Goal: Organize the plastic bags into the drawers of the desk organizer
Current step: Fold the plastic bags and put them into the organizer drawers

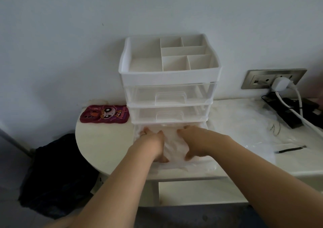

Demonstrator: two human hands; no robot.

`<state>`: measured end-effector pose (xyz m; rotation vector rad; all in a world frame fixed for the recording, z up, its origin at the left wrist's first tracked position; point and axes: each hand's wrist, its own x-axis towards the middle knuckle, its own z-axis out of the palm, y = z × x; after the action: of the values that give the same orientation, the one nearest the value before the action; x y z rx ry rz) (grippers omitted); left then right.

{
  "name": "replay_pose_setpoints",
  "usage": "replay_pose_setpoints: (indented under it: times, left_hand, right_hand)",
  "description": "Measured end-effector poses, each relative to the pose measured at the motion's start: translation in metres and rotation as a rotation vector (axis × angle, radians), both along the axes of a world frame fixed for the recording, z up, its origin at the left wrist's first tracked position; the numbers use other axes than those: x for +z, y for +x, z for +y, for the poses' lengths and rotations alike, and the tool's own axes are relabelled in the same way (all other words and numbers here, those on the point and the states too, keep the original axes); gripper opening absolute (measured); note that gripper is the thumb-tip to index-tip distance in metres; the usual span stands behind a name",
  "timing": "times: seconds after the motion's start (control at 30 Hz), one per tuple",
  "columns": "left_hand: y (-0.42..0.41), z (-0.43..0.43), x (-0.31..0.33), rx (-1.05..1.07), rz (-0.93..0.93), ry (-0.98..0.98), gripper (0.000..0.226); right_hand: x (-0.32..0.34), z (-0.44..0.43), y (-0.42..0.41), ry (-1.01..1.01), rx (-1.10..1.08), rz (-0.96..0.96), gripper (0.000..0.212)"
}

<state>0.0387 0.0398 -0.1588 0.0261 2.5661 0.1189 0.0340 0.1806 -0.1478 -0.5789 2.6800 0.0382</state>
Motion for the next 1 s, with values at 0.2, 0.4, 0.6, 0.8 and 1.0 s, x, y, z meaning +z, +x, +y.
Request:
replay_pose_setpoints:
  times: [0.2,0.4,0.6,0.8,1.0]
  left_hand:
    - [0.005,-0.002,0.0,-0.064,0.074,0.018,0.059]
    - [0.029,-0.01,0.009,-0.145,0.372,0.309,0.034]
    - [0.034,0.01,-0.001,-0.216,0.268,0.455,0.028]
    - [0.011,0.013,-0.003,-0.201,0.129,0.423,0.042]
    - [0.004,0.02,-0.011,-0.24,0.154,0.289,0.059]
  right_hand:
    - [0.023,0.035,0.015,-0.319,-0.053,0.228,0.044]
    - [0.043,0.096,0.039,-0.369,-0.302,0.162,0.012]
    - [0.013,0.124,0.057,0.027,-0.329,-0.072,0.027]
    - [-0.003,0.13,0.054,0.019,-0.378,0.095,0.035]
    - [-0.015,0.139,0.035,-0.017,-0.413,0.226,0.036]
